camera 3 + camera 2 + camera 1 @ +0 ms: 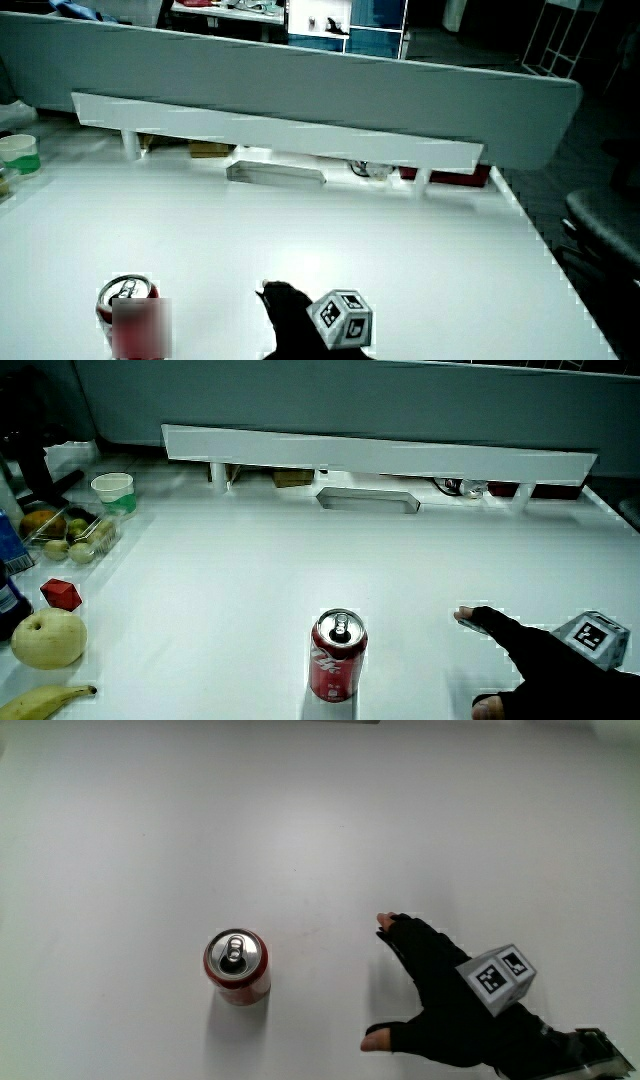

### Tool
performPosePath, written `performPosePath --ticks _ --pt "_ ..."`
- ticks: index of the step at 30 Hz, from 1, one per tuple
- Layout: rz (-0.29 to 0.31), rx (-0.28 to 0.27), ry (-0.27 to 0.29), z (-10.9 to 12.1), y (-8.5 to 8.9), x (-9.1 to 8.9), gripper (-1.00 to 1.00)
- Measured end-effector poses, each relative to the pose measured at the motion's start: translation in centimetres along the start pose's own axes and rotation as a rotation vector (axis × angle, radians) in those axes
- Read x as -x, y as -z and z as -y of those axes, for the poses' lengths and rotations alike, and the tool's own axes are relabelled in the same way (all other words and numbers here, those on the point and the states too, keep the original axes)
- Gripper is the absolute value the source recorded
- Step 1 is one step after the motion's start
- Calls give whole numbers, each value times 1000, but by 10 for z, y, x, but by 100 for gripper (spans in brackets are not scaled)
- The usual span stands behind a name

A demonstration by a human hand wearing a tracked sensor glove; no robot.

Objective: Pick cola

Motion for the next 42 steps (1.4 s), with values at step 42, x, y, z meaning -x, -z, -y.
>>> performPosePath --ticks 42 --pt "-52 115 -91 -104 58 59 0"
